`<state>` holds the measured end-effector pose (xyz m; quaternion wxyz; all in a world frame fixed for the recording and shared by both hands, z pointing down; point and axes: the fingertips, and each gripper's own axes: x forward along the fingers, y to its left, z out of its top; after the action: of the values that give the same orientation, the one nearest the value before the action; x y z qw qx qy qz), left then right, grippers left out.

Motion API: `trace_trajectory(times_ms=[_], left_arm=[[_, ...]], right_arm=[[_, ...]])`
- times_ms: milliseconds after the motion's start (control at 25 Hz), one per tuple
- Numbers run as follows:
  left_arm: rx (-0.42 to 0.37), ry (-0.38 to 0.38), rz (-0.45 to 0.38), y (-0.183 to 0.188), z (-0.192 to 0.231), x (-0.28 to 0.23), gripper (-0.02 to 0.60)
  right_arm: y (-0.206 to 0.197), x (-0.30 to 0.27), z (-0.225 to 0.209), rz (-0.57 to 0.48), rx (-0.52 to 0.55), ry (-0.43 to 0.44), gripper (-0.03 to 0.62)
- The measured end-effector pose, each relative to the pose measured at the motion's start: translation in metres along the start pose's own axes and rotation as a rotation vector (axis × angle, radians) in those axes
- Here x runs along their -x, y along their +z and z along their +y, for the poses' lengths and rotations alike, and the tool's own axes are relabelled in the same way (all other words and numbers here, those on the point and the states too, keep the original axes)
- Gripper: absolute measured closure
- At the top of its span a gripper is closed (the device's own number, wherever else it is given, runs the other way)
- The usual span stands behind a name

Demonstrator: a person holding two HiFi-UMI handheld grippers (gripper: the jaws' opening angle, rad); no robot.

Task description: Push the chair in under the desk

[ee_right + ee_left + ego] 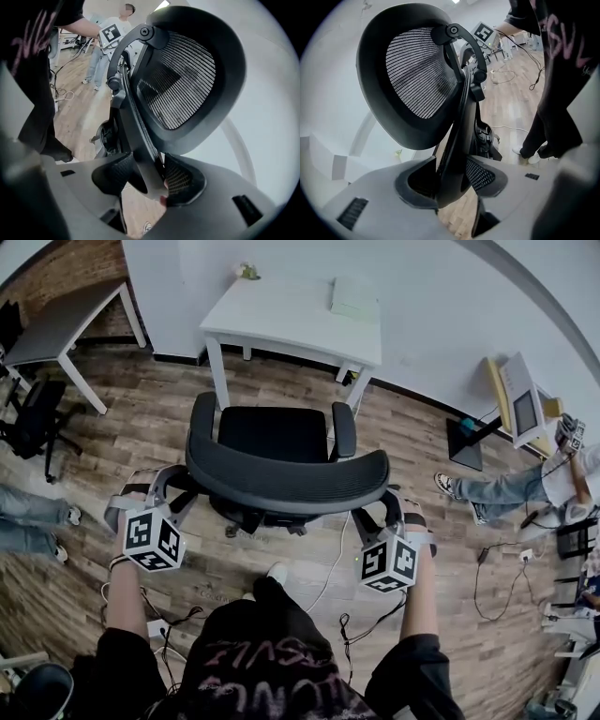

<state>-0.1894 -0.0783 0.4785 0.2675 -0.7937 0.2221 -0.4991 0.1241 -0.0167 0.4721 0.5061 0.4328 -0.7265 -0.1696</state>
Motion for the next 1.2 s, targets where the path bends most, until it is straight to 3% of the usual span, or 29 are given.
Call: trace_trajectory(times_ms=[520,1200], left_arm=[[0.041,-0.02,0.003,0.009,0.029,-0.034,0.365],[0.054,-0.044,-0.005,0.023,0.074,-0.087,0.368]], right_arm=[[-0.011,-0.027,-0.031,-0.052,0.016,-0.015,0.378],[-0.026,-0.078,-0.083,-0.037,0.0,-0.012,0.37]])
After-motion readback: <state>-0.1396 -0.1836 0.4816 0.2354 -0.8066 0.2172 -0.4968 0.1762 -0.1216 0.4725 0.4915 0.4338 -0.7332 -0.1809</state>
